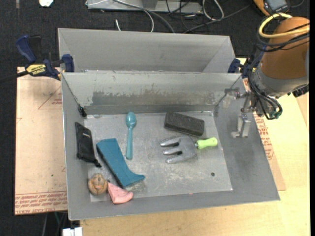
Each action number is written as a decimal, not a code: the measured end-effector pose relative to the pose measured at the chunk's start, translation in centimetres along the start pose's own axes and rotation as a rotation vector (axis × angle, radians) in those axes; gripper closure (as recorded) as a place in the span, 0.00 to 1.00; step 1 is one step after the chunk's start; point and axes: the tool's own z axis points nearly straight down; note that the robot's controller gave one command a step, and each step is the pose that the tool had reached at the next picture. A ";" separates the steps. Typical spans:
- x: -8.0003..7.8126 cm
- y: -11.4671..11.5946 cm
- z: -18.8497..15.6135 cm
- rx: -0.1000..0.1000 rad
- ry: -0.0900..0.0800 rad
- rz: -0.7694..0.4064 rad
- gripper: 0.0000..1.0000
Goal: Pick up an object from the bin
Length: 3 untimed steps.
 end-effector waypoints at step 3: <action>-2.8 -0.1 10.8 0.002 -0.018 0.065 0.00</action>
Offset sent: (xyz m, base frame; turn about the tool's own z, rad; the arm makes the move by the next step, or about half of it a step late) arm 0.0426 0.0061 -0.0975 0.0168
